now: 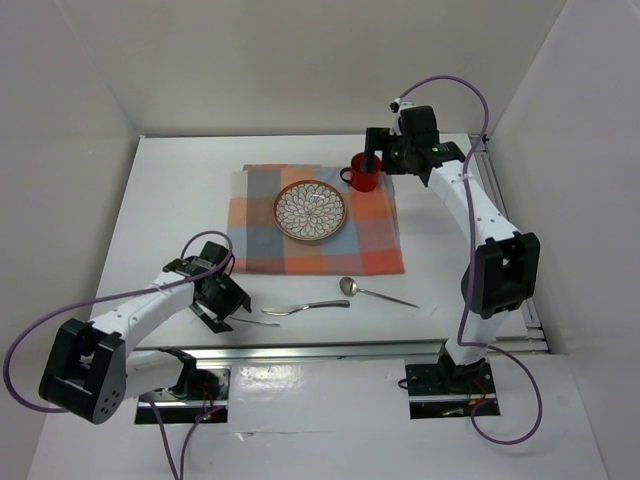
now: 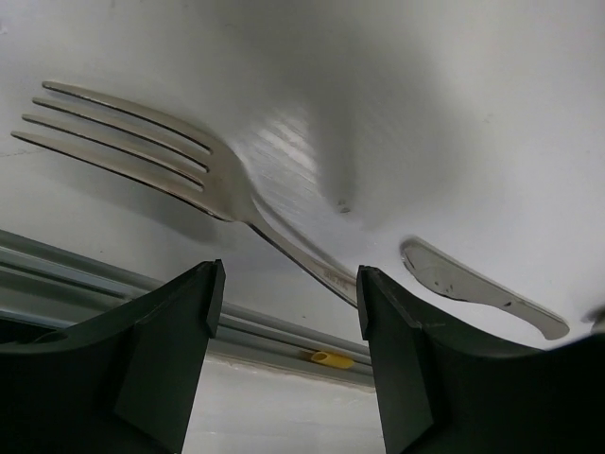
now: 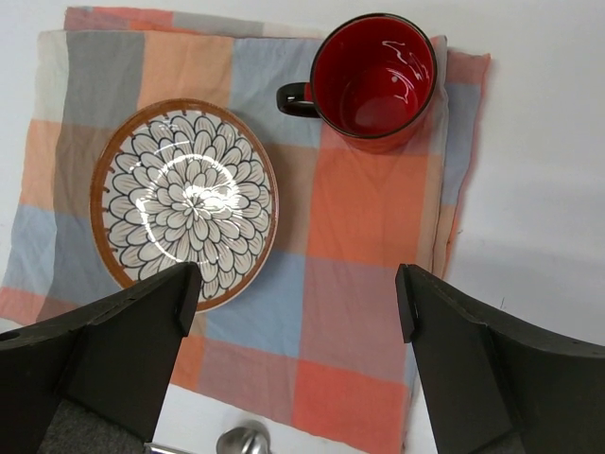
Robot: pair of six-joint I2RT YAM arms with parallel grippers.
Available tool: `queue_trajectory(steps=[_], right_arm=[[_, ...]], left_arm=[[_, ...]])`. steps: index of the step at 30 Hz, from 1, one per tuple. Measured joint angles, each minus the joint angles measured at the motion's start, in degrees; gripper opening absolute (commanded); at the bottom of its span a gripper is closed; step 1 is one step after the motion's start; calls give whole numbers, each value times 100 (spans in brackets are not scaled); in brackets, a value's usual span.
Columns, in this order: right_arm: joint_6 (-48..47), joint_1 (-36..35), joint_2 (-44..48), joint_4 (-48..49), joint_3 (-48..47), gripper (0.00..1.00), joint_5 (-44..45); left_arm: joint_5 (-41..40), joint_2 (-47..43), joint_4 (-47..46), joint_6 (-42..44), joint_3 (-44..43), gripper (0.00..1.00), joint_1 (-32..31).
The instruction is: Set the dinner table for one person
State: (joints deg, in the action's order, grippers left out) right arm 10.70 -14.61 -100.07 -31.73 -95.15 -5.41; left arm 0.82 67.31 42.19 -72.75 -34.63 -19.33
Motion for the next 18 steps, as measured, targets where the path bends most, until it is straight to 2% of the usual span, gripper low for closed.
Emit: queue_trajectory(steps=[3,5,9,10,13,14,16,17,18], right_arm=[[2,0,0,-4,48,96,0],[2,0,2,-4,52,96,2],[0,0,17,-4,81,96,0],[0,0,20,-2,90,95,4],[2,0,20,-4,111,95,31],[2,0,20,-4,118,95,52],[2,0,31,-2,146,95,87],[2,-2,42,0,186,95,111],[2,-2,52,-7,225,95,131]], left_arm=[[-7,0,-37,-109,90,73,0],[-11,4,-90,-122,96,69,0],[-50,225,-286,-155,101,45,0],[-57,328,-323,-151,101,36,0],[-59,538,-295,-133,72,27,0],[-101,546,-254,-129,57,19,0],[-188,531,-140,-114,22,10,-4],[-260,503,-68,-120,-2,0,-9],[-358,463,59,-120,-55,0,-9]])
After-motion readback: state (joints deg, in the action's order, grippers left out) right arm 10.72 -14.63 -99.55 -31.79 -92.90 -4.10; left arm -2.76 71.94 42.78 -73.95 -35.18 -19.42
